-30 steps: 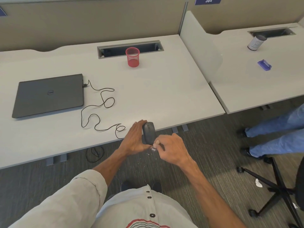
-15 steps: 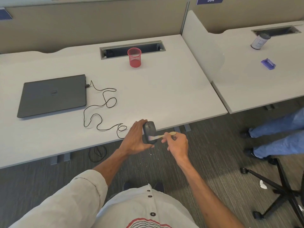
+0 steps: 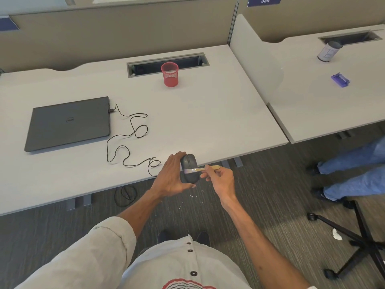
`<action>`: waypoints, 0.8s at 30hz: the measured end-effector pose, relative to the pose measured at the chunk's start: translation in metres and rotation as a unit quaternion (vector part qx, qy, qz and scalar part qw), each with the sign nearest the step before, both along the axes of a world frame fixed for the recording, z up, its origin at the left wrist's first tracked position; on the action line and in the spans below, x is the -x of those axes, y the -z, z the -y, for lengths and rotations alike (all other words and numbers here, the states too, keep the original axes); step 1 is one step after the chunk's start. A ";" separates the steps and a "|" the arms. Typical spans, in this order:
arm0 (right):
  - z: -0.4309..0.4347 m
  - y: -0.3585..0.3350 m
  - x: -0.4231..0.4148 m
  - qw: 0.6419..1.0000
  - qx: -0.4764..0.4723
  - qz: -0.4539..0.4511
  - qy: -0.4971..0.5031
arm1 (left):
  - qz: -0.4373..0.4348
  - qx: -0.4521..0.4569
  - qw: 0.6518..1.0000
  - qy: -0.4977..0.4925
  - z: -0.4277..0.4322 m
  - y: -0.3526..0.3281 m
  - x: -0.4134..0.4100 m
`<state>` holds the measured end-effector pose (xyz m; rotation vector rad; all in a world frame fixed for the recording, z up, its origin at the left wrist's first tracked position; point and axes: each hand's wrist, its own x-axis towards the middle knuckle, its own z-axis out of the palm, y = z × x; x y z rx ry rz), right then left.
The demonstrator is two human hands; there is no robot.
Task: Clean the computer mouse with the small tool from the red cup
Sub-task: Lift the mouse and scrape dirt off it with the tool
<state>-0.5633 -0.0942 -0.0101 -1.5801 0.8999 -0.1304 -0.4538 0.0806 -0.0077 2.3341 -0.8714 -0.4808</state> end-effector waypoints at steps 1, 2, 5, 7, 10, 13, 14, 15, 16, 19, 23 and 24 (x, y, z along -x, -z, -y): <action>0.001 0.001 0.001 1.000 0.002 -0.011 0.008 | -0.002 0.001 1.000 0.000 0.000 0.001 0.000; 0.004 0.002 0.003 1.000 0.001 -0.020 0.018 | -0.003 0.001 1.000 -0.001 0.001 0.002 0.000; 0.014 0.005 0.009 0.998 0.018 -0.058 0.029 | -0.003 -0.010 1.000 -0.003 0.000 0.004 0.000; 0.020 0.005 0.011 0.995 0.046 -0.083 0.036 | -0.001 -0.014 1.000 -0.006 -0.001 0.005 0.001; 0.030 0.007 0.011 0.993 0.069 -0.080 0.058 | 0.000 -0.013 1.000 -0.007 -0.002 0.003 0.002; 0.030 0.004 0.004 0.997 -0.034 -0.016 0.066 | -0.005 -0.014 1.000 -0.007 0.000 0.002 0.001; 0.029 0.003 0.001 0.996 -0.066 -0.005 0.054 | -0.008 -0.014 1.000 -0.007 0.001 0.002 0.001; 0.027 0.002 -0.001 0.995 -0.088 -0.005 0.037 | -0.010 -0.015 1.000 -0.007 0.002 0.002 0.001; 0.025 0.003 -0.003 0.995 -0.099 -0.014 0.021 | -0.010 -0.016 1.000 -0.007 0.002 0.002 0.000; 0.023 0.011 -0.002 0.993 -0.104 -0.046 0.031 | -0.004 -0.019 1.000 -0.007 0.003 0.002 -0.002; 0.028 0.016 0.006 0.992 -0.071 -0.072 0.076 | -0.002 -0.015 1.000 -0.015 0.002 -0.002 -0.004; 0.031 0.017 0.007 0.992 -0.066 -0.070 0.086 | -0.002 -0.012 1.000 -0.017 0.001 -0.003 -0.004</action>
